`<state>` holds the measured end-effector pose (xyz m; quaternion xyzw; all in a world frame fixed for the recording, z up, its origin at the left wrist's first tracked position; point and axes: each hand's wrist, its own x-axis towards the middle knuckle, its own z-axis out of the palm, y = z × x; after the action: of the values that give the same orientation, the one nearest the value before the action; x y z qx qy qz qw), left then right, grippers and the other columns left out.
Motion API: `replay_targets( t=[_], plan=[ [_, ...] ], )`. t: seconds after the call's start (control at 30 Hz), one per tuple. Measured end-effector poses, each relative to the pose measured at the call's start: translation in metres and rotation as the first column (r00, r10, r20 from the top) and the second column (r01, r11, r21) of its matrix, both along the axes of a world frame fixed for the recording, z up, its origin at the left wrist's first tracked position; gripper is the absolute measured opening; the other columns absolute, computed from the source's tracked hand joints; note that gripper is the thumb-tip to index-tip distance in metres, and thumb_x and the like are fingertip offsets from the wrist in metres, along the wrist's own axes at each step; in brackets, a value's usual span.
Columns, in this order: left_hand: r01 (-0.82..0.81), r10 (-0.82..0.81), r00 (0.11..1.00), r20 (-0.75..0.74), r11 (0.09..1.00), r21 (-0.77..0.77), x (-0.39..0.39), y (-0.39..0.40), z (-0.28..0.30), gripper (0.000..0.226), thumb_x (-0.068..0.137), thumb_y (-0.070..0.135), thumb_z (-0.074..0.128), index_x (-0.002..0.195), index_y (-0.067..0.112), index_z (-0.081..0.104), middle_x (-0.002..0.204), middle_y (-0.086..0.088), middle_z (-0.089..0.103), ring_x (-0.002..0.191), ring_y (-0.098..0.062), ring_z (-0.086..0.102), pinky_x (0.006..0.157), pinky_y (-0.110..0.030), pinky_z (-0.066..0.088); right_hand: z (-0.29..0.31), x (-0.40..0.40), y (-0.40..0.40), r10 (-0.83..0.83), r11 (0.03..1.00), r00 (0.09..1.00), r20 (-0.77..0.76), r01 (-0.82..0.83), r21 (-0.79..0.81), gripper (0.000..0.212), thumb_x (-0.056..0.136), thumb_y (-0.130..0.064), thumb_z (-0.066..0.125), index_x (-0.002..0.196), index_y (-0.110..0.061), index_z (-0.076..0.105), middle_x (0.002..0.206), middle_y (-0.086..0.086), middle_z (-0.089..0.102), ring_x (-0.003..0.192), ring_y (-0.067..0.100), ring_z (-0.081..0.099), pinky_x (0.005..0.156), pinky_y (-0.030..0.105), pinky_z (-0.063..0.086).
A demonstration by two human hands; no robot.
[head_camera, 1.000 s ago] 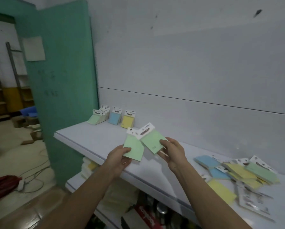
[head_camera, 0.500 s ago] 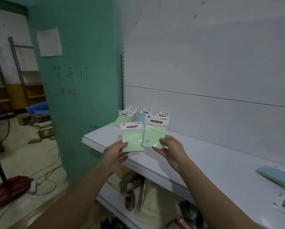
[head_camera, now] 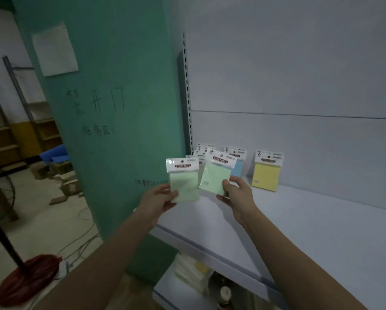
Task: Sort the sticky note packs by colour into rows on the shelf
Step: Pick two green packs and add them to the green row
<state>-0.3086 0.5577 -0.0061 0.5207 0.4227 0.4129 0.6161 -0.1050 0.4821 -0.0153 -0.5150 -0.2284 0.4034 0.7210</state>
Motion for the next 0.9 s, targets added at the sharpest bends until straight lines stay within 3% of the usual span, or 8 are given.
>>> replay_targets(
  t=[0.3, 0.43, 0.53, 0.63, 0.73, 0.8, 0.9],
  plan=[
    [0.064, -0.062, 0.998, -0.034, 0.997, 0.042, 0.001, 0.084, -0.008, 0.036, 0.083, -0.003, 0.068, 0.117, 0.0, 0.059, 0.107, -0.012, 0.068, 0.087, -0.021, 0.067, 0.064, -0.021, 0.059, -0.011, 0.005, 0.059, -0.253, 0.967, 0.967, -0.031, 0.252, -0.019, 0.017, 0.095, -0.008, 0.057, 0.111, -0.007, 0.053, 0.09, 0.006, 0.055, 0.077, 0.016, 0.058, 0.06, 0.027, 0.058],
    [0.162, -0.147, 0.979, -0.143, 0.982, 0.101, 0.016, 0.117, -0.015, 0.035, 0.083, -0.007, 0.066, 0.117, -0.003, 0.058, 0.095, -0.01, 0.067, 0.079, -0.019, 0.065, 0.063, -0.022, 0.058, -0.022, 0.003, 0.071, -0.37, 0.929, 0.929, -0.016, 0.37, -0.023, 0.018, 0.094, -0.008, 0.057, 0.111, -0.003, 0.057, 0.092, 0.008, 0.058, 0.077, 0.017, 0.059, 0.054, 0.023, 0.058],
    [0.235, -0.172, 0.942, -0.288, 0.951, 0.202, 0.028, 0.134, -0.022, 0.039, 0.083, -0.004, 0.067, 0.121, -0.004, 0.059, 0.091, -0.009, 0.067, 0.082, -0.021, 0.065, 0.07, -0.024, 0.055, -0.032, 0.0, 0.077, -0.44, 0.896, 0.896, 0.059, 0.442, -0.04, 0.019, 0.093, -0.01, 0.057, 0.11, -0.002, 0.062, 0.1, 0.013, 0.064, 0.083, 0.022, 0.064, 0.053, 0.022, 0.057],
    [0.283, -0.143, 0.914, -0.38, 0.895, 0.344, 0.036, 0.148, -0.03, 0.034, 0.084, 0.002, 0.068, 0.117, 0.004, 0.062, 0.085, -0.004, 0.065, 0.083, -0.018, 0.062, 0.064, -0.015, 0.045, -0.034, -0.005, 0.079, -0.454, 0.887, 0.882, 0.128, 0.461, -0.029, 0.009, 0.094, -0.01, 0.056, 0.096, -0.008, 0.065, 0.092, 0.008, 0.068, 0.078, 0.021, 0.066, 0.061, 0.029, 0.058],
    [0.305, -0.113, 0.91, -0.4, 0.835, 0.458, 0.04, 0.155, -0.042, 0.029, 0.086, 0.006, 0.066, 0.115, 0.007, 0.065, 0.094, -0.003, 0.063, 0.084, -0.018, 0.061, 0.079, -0.027, 0.05, -0.035, -0.006, 0.076, -0.482, 0.874, 0.87, 0.101, 0.486, -0.017, 0.007, 0.096, -0.006, 0.054, 0.093, -0.007, 0.061, 0.092, 0.01, 0.066, 0.074, 0.021, 0.064, 0.071, 0.035, 0.059],
    [0.287, -0.051, 0.902, -0.429, 0.813, 0.506, 0.041, 0.16, -0.05, 0.028, 0.085, 0.009, 0.068, 0.113, 0.01, 0.066, 0.102, -0.005, 0.057, 0.086, -0.02, 0.06, 0.086, -0.032, 0.049, -0.036, -0.007, 0.074, -0.495, 0.868, 0.865, 0.082, 0.497, -0.005, 0.006, 0.096, -0.004, 0.054, 0.094, -0.004, 0.06, 0.092, 0.012, 0.064, 0.079, 0.023, 0.063, 0.062, 0.03, 0.059],
    [0.278, -0.05, 0.909, -0.414, 0.813, 0.512, 0.045, 0.166, -0.055, 0.026, 0.085, 0.009, 0.067, 0.11, 0.01, 0.065, 0.1, -0.006, 0.06, 0.086, -0.021, 0.06, 0.083, -0.032, 0.049, -0.035, -0.01, 0.075, -0.496, 0.866, 0.863, 0.099, 0.5, -0.02, 0.008, 0.095, -0.005, 0.056, 0.1, 0.0, 0.06, 0.096, 0.014, 0.065, 0.084, 0.024, 0.064, 0.058, 0.027, 0.06]
  ],
)
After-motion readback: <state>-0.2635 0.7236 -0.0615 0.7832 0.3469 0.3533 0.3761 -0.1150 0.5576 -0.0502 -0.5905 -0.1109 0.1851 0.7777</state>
